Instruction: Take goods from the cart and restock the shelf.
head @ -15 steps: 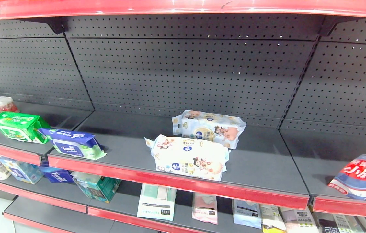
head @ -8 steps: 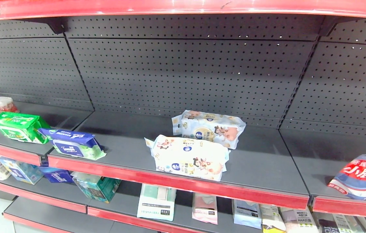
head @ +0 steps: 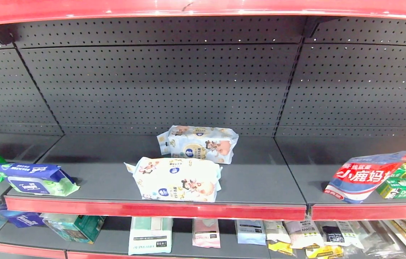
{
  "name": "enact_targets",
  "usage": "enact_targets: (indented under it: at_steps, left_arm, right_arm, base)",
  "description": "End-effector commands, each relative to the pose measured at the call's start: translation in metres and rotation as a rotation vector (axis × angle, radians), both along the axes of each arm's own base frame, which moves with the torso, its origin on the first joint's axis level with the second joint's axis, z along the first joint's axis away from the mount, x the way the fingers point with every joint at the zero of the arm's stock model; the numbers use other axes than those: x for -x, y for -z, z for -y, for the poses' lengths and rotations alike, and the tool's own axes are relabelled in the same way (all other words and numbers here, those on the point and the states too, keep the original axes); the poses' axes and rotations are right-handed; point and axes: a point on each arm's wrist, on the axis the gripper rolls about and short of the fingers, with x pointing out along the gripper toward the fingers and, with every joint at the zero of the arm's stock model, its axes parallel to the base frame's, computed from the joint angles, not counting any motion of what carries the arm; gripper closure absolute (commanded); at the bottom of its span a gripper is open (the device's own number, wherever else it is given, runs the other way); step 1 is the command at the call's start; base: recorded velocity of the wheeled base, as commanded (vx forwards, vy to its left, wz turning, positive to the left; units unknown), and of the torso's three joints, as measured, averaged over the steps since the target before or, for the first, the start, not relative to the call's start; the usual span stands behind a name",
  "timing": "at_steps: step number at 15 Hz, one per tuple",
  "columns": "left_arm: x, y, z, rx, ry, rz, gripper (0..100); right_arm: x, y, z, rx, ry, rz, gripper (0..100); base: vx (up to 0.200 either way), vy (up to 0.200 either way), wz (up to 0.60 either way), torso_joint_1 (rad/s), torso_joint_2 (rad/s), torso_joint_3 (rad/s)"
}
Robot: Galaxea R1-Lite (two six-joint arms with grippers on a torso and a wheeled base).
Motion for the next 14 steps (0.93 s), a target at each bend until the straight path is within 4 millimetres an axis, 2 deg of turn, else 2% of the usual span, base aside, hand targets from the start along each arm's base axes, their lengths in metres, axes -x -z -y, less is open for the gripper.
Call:
enact_targets:
  at_steps: [1, 2, 3, 4, 5, 6, 7, 9, 10, 12, 13, 14]
  left_arm:
    - [0.0, 0.0, 0.0, -0.001, 0.002, 0.002, 0]
    - [0.001, -0.006, 0.0, -0.001, -0.001, 0.011, 0]
    - [-0.004, -0.057, 0.0, 0.006, -0.013, 0.0, 0]
    - [-0.033, -0.114, -0.001, 0.072, -0.046, -0.063, 0]
    - [-0.058, -0.149, -0.001, 0.136, -0.068, -0.083, 0]
    - [-0.075, -0.157, -0.001, 0.128, -0.089, -0.12, 0]
    - [-0.105, -0.15, -0.003, 0.083, -0.192, -0.239, 0]
    - [-0.131, -0.134, -0.004, 0.049, -0.216, -0.362, 0]
    - [-0.152, -0.125, -0.003, 0.029, -0.222, -0.428, 0]
    - [-0.178, -0.116, -0.003, -0.007, -0.21, -0.485, 0]
    - [-0.2, -0.107, -0.003, -0.06, -0.189, -0.493, 0]
    - [-0.209, -0.104, -0.001, -0.088, -0.163, -0.489, 0]
  right_arm:
    - [0.0, 0.0, 0.0, 0.0, 0.0, -0.006, 0]
    - [0.0, 0.0, 0.0, 0.004, 0.001, -0.007, 0]
    - [0.0, 0.0, 0.0, -0.002, -0.003, -0.004, 0]
    - [0.0, 0.0, 0.0, 0.001, -0.003, -0.006, 0]
    - [0.0, 0.0, 0.0, 0.0, -0.002, -0.004, 0]
    - [0.0, 0.0, 0.0, -0.001, -0.003, -0.006, 0]
    - [0.0, 0.0, 0.0, -0.001, -0.003, -0.006, 0]
    - [0.0, 0.0, 0.0, 0.001, -0.003, -0.006, 0]
    - [0.0, 0.0, 0.0, -0.001, -0.003, -0.006, 0]
    - [0.0, 0.0, 0.0, 0.0, -0.009, -0.006, 0]
    - [0.0, 0.0, 0.0, 0.0, -0.006, -0.006, 0]
    - [0.0, 0.0, 0.0, 0.0, -0.006, -0.006, 0]
  base:
    - [0.0, 0.0, 0.0, 0.0, 0.0, 0.0]
    - [0.0, 0.0, 0.0, 0.0, 0.0, 0.0]
    - [0.0, 0.0, 0.0, 0.0, 0.0, 0.0]
    - [0.0, 0.0, 0.0, 0.0, 0.0, 0.0]
    - [0.0, 0.0, 0.0, 0.0, 0.0, 0.0]
    - [0.0, 0.0, 0.0, 0.0, 0.0, 0.0]
    - [0.0, 0.0, 0.0, 0.0, 0.0, 0.0]
    - [0.0, 0.0, 0.0, 0.0, 0.0, 0.0]
    - [0.0, 0.0, 0.0, 0.0, 0.0, 0.0]
    - [0.0, 0.0, 0.0, 0.0, 0.0, 0.0]
    - [0.0, 0.0, 0.0, 0.0, 0.0, 0.0]
    - [0.0, 0.0, 0.0, 0.0, 0.0, 0.0]
